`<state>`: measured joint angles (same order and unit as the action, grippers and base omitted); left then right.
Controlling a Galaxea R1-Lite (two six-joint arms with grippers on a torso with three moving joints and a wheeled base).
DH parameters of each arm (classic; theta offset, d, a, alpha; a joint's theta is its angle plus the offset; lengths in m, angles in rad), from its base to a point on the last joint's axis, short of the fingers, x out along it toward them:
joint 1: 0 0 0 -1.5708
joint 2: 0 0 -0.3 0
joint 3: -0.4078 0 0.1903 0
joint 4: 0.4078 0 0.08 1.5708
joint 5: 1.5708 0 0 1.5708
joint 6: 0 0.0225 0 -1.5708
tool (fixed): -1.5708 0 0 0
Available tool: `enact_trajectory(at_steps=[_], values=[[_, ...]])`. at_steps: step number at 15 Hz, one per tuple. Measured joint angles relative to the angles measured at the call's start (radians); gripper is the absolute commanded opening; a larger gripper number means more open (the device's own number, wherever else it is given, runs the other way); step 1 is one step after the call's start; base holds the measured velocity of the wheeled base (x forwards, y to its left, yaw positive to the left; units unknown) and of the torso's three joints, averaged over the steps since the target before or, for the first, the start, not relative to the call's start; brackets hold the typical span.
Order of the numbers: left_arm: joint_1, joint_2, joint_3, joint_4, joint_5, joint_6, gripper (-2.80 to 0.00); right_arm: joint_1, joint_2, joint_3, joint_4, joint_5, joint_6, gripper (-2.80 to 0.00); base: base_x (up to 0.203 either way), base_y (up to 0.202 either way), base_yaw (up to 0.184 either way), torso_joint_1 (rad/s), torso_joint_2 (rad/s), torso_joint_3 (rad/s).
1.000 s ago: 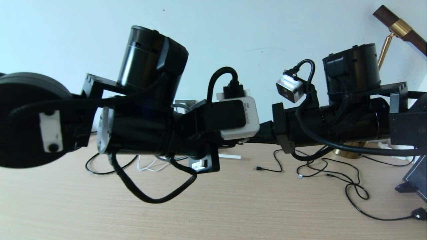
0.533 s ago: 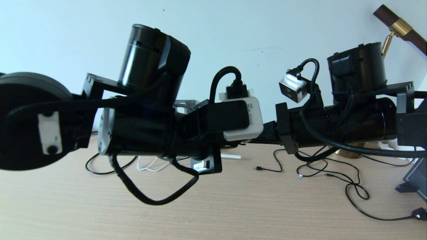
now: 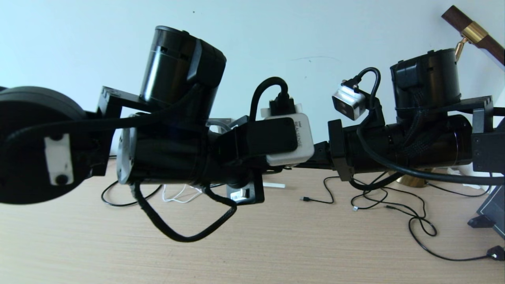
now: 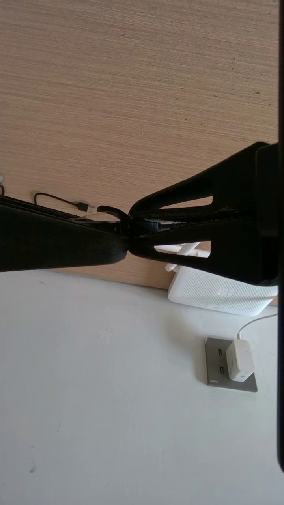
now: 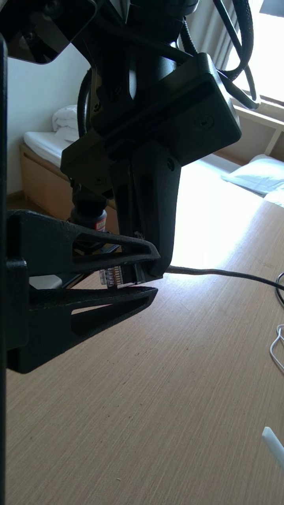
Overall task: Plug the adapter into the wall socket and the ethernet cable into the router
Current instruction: Hand it to the other hand
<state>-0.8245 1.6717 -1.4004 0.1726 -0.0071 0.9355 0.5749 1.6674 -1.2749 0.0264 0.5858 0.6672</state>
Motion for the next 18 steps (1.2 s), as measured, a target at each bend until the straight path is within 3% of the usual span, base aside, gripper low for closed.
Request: enact_trajectory(at_steps=[7, 8, 14, 18], values=[[0.001, 0.002, 0.0, -0.005, -0.005, -0.002, -2.8, 0.006, 0.003, -0.001, 0.0, 0.001, 0.001, -2.8, 0.0, 0.0, 0.0, 0.0, 0.0, 0.0], [0.001, 0.003, 0.0, -0.007, -0.005, -0.003, 0.0, 0.006, 0.004, -0.001, 0.001, 0.0, 0.001, -2.8, 0.0, 0.0, 0.0, 0.0, 0.0, 0.0], [0.0, -0.004, 0.008, -0.012, -0.004, -0.002, 0.0, 0.003, 0.01, -0.002, 0.004, 0.0, 0.014, -2.8, 0.0, 0.0, 0.0, 0.0, 0.0, 0.0], [0.001, -0.059, 0.055, -0.009, -0.005, 0.003, 0.0, -0.028, 0.001, -0.02, -0.002, 0.004, 0.127, -2.8, 0.0, 0.0, 0.0, 0.0, 0.0, 0.0]])
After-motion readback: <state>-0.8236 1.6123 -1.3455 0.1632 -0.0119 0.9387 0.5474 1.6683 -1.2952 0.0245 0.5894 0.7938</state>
